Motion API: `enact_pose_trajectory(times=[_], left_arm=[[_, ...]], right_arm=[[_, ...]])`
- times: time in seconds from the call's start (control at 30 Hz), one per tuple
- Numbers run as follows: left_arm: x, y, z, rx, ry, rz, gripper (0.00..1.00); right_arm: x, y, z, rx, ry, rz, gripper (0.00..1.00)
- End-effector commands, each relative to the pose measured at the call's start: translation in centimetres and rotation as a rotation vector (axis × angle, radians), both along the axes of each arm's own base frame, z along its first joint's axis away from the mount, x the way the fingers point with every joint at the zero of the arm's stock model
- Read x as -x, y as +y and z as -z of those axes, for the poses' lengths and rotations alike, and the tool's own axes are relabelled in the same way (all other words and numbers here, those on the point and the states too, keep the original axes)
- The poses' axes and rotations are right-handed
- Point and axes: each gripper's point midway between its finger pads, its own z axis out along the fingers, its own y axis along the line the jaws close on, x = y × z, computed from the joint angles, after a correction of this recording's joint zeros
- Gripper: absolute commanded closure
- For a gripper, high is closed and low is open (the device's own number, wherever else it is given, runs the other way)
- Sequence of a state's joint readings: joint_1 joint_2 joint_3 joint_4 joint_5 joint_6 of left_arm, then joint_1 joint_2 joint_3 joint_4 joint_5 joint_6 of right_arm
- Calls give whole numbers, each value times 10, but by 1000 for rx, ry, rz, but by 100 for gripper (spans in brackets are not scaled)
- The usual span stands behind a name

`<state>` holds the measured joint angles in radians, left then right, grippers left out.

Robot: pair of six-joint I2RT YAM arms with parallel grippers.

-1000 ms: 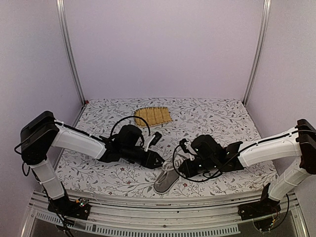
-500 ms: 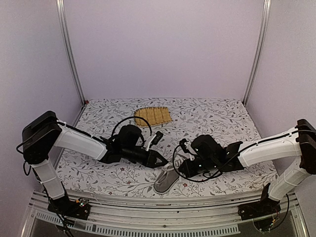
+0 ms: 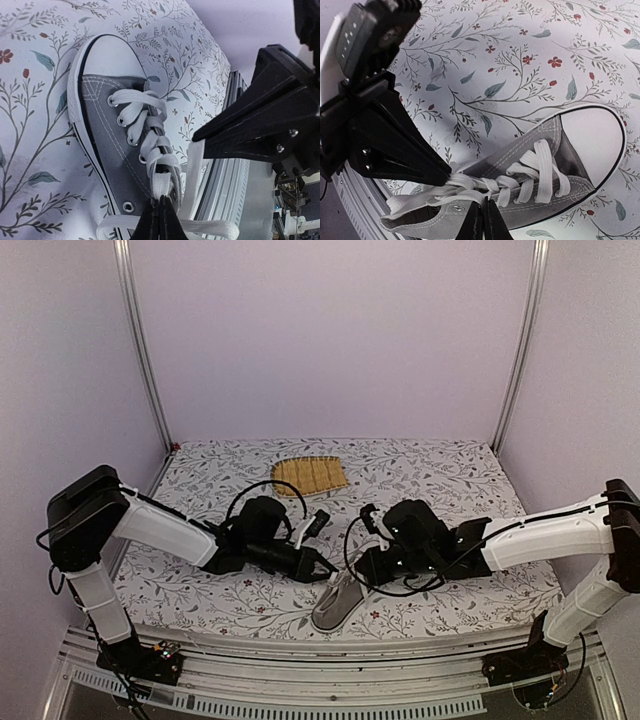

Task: Tie the shoes

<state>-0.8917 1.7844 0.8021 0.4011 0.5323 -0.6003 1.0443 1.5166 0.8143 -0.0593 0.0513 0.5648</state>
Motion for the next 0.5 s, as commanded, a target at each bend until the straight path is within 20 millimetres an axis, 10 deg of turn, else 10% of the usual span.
enact_pose_trajectory(times=[0.0, 0.47], left_arm=[[1, 2, 2, 16, 4, 3, 100], [-5, 2, -7, 56, -24, -41, 100]], right_arm=[[-16, 17, -18, -41, -51, 16, 98], [18, 47, -17, -94, -40, -224, 98]])
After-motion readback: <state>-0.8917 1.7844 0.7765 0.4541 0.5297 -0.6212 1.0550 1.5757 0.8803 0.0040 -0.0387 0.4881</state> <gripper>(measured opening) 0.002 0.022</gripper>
